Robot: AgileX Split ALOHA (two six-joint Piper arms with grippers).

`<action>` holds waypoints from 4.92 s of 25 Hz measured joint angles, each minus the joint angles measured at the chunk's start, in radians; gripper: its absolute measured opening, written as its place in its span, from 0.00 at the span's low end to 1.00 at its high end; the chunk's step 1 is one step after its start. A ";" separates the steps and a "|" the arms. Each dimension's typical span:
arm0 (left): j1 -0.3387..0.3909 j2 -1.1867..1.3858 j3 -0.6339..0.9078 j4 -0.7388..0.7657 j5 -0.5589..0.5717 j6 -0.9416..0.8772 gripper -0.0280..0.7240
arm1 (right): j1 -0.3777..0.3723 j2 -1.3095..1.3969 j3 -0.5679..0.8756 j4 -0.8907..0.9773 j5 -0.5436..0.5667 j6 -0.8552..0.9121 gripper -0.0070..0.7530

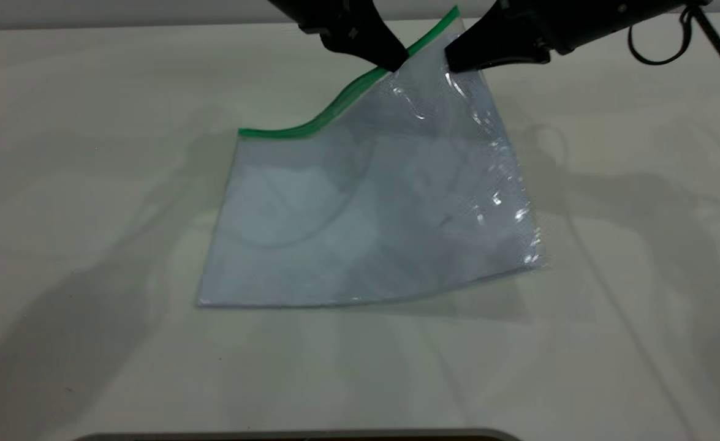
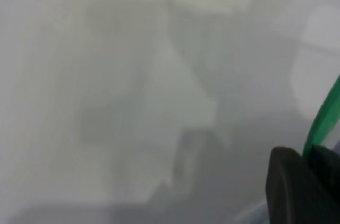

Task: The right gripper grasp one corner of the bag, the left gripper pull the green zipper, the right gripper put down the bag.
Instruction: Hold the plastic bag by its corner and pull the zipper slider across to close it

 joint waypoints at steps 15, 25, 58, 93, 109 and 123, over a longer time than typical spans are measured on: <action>0.086 0.046 0.003 0.151 -0.117 0.005 0.12 | -0.043 -0.020 0.000 0.011 0.046 -0.083 0.00; 0.037 0.014 0.003 0.152 0.049 0.028 0.12 | -0.042 0.096 0.000 0.195 0.001 -0.473 0.18; -0.068 -0.032 -0.081 0.125 0.098 0.044 0.12 | 0.000 0.104 -0.002 0.135 0.018 -0.474 0.05; -0.018 -0.005 -0.090 0.239 0.045 0.017 0.16 | -0.071 0.111 -0.027 0.165 0.146 -0.474 0.05; 0.125 0.044 -0.090 0.371 0.071 -0.115 0.17 | -0.082 0.111 -0.027 0.192 0.146 -0.474 0.05; 0.167 0.047 -0.090 0.495 0.087 -0.222 0.17 | -0.083 0.111 -0.027 0.198 0.146 -0.474 0.05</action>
